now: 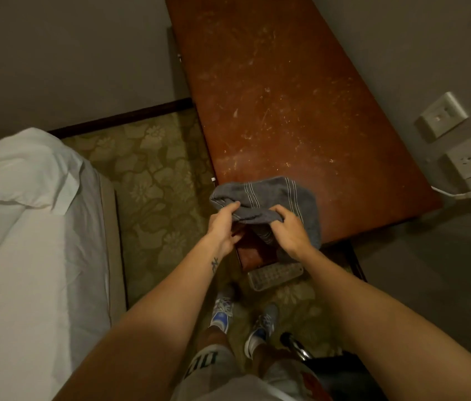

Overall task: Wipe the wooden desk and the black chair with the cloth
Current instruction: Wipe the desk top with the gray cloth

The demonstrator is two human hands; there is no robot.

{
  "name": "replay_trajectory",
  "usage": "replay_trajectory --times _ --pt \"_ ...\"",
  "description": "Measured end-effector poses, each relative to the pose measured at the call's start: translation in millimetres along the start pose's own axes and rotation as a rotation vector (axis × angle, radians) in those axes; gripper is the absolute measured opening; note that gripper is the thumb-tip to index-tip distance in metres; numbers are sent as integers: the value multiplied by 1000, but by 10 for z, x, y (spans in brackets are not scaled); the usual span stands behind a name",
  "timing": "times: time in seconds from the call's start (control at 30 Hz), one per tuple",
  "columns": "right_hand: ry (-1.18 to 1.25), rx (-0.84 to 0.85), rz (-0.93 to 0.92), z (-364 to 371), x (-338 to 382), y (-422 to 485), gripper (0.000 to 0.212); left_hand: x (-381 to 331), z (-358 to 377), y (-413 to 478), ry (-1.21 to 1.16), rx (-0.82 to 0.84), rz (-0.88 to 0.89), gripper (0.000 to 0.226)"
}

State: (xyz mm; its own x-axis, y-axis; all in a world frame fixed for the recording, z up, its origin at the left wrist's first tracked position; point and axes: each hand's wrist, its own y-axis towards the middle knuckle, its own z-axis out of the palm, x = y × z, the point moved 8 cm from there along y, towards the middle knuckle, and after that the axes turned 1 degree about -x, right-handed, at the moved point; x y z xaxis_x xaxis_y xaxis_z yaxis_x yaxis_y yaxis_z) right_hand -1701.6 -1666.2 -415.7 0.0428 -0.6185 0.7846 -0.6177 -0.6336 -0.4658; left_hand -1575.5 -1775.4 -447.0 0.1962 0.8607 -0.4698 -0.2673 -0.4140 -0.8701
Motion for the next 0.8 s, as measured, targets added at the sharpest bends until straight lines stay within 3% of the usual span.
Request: replay_trajectory --times 0.07,0.13,0.23,0.33,0.4,0.47,0.57,0.63,0.73,0.8 --pt "106 22 23 -45 74 1 17 -62 84 -91 -126 74 -36 30" --pt "172 52 72 -81 116 -2 21 -160 90 -119 -89 66 14 24" --pt "175 113 115 -88 126 -12 23 -318 10 -107 36 -52 183 36" --pt "252 211 199 -17 93 -57 24 -518 -1 -163 152 -63 361 29" --pt "331 301 312 58 50 -116 36 -601 80 -230 402 14 488 44" --pt "409 426 405 175 57 -207 42 -495 254 -332 665 197 537 51" --pt "363 556 415 253 185 -244 28 -251 347 -338 804 365 435 28" --pt "287 547 396 218 206 -143 25 -286 300 -235 876 309 473 13" --pt "137 390 264 39 148 116 24 -423 219 -106 894 193 529 18" --pt "32 394 243 31 63 133 29 -466 241 -84 902 170 547 19"
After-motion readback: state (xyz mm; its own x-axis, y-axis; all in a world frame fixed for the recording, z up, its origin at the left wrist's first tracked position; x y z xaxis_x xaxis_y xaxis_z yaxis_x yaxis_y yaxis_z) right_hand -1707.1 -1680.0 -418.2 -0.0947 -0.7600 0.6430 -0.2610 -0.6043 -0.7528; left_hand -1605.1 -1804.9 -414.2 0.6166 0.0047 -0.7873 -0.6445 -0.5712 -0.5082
